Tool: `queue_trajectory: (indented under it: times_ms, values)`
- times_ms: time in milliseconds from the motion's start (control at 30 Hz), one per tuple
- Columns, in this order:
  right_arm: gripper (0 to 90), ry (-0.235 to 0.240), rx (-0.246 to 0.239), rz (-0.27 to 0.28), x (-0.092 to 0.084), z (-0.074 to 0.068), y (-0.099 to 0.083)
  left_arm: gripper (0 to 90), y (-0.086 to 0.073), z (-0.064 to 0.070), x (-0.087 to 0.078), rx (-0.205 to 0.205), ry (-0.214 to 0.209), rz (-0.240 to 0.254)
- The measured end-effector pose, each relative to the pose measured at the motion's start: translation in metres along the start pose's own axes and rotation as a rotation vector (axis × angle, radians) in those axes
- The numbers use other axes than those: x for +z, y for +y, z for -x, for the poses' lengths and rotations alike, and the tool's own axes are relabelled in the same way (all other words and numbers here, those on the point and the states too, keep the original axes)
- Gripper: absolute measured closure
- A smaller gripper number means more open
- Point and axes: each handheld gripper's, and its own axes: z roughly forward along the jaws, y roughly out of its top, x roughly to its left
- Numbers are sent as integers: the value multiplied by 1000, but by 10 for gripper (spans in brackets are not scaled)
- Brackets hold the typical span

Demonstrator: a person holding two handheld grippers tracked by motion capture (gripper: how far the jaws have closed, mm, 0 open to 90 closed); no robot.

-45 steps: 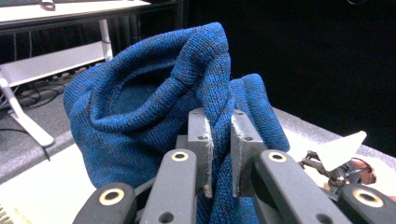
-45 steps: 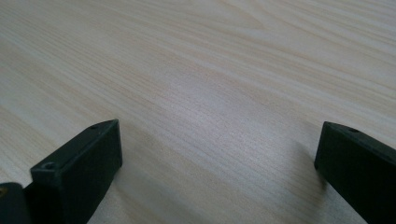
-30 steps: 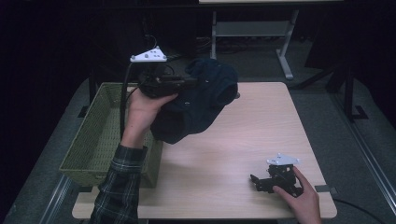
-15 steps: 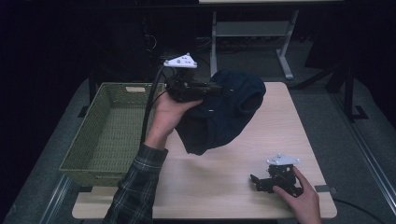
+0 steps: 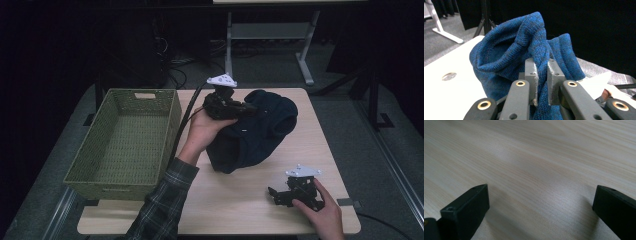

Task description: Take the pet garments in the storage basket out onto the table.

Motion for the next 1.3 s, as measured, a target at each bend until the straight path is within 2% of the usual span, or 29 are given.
queue_trajectory:
  times_ms: [100, 133, 200, 267, 367, 433, 567, 933, 1033, 1300]
  values:
    - [5, 0, 0, 0, 0, 0, 0, 812, -7, -5, 12, -14, 0, -20]
    - [5, 1, 2, -1, 0, 0, 0, 811, -13, -9, 21, -23, -3, -38]
    - [5, 2, 3, -1, 0, 0, 0, 811, -15, -11, 24, -23, -5, -44]
    - [5, 3, 2, 0, 0, 0, 0, 811, -23, -16, 38, -35, -10, -54]
    - [5, 3, 2, 0, 0, 0, 0, 810, -28, -19, 46, -44, -6, -65]
    - [5, 3, 2, 1, 0, 0, 0, 810, -32, -21, 53, -32, 8, -85]
    - [5, 1, 2, 0, 0, 0, 0, 809, -40, -25, 65, -33, 21, -105]
    - [5, 2, 6, -1, 0, -1, 0, 803, -60, -37, 95, -61, 38, -171]
    - [5, 2, 6, -1, 0, -1, 0, 776, -63, -39, 99, -59, 38, -181]
    - [5, 3, 9, -3, -1, -1, -1, 512, -63, -39, 93, -42, 52, -162]
